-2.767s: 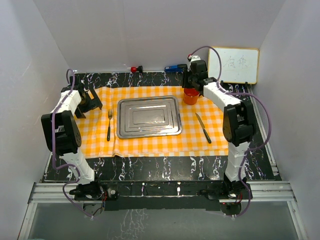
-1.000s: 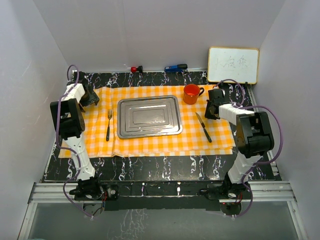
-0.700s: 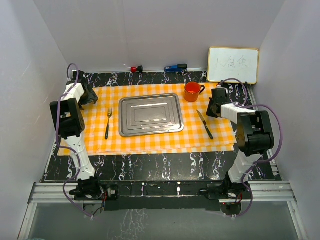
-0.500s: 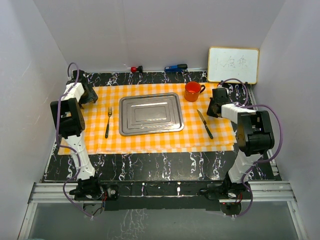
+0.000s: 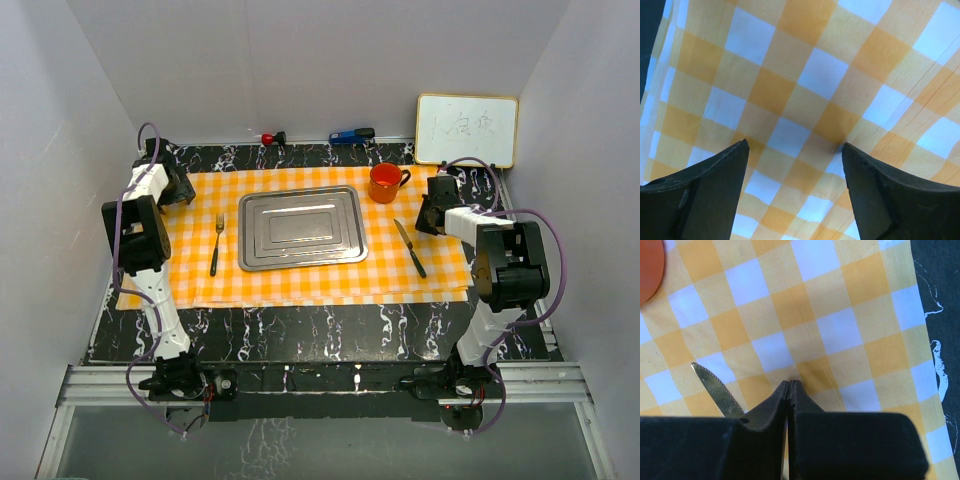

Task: Set the dinner table for one person
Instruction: Adjust the napkin at the center of the board.

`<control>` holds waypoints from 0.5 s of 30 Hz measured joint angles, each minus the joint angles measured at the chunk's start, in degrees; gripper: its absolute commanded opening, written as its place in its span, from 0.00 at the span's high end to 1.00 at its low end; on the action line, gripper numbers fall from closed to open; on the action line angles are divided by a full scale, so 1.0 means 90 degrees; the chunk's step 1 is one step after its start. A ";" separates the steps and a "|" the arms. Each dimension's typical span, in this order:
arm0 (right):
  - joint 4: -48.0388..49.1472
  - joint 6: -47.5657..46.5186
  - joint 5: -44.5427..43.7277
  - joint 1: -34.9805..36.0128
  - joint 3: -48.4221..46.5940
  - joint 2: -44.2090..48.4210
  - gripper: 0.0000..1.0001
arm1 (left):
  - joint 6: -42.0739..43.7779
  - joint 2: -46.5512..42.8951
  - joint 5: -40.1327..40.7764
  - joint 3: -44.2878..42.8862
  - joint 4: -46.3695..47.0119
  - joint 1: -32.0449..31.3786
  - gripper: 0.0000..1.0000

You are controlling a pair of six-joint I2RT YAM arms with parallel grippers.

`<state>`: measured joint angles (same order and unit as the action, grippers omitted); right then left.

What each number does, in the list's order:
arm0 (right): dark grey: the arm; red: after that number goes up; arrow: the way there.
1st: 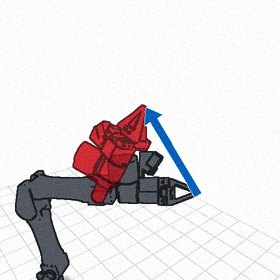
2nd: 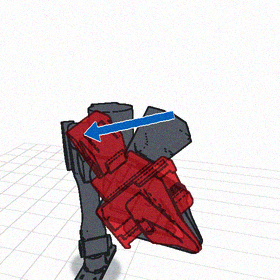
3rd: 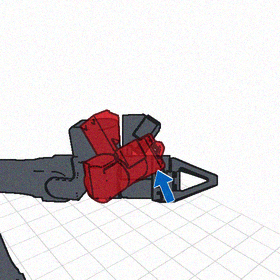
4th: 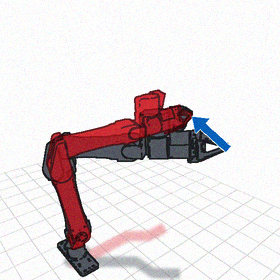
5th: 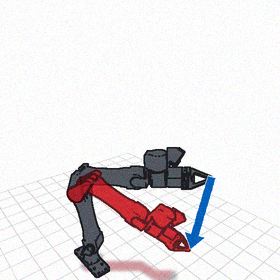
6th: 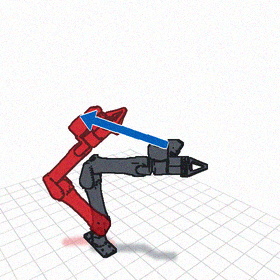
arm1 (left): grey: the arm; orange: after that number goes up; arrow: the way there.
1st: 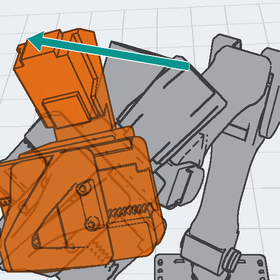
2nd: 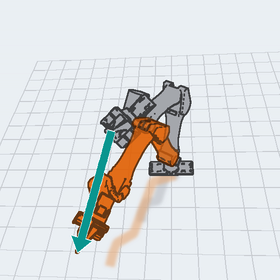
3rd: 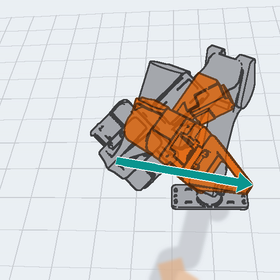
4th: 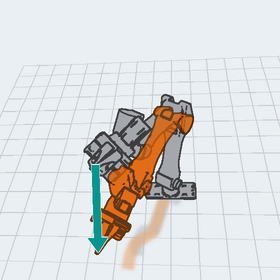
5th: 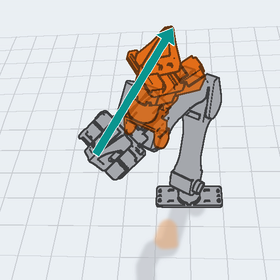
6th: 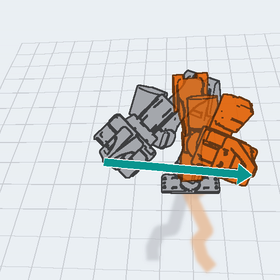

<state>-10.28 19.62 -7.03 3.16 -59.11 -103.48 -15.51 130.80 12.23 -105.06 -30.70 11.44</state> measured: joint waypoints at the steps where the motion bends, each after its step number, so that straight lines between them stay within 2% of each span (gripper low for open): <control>1: 0.0000 0.0000 0.0000 -0.0007 0.0000 0.0000 1.00 | 0.0027 0.0036 -0.0002 -0.0063 -0.0005 0.0000 0.25; 6: 0.0010 -0.0002 0.0005 -0.0049 0.0112 0.0078 1.00 | 0.0109 0.0294 -0.0078 -0.0469 -0.0044 0.0022 0.25; 15: 0.0017 0.0002 -0.0056 -0.0165 0.0435 0.0340 1.00 | 0.0160 0.0323 -0.0148 -0.0508 -0.0022 0.0039 0.25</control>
<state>-10.13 19.64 -7.53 1.67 -55.20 -100.42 -14.06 133.71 10.90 -109.62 -30.89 11.79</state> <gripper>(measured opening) 0.005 0.749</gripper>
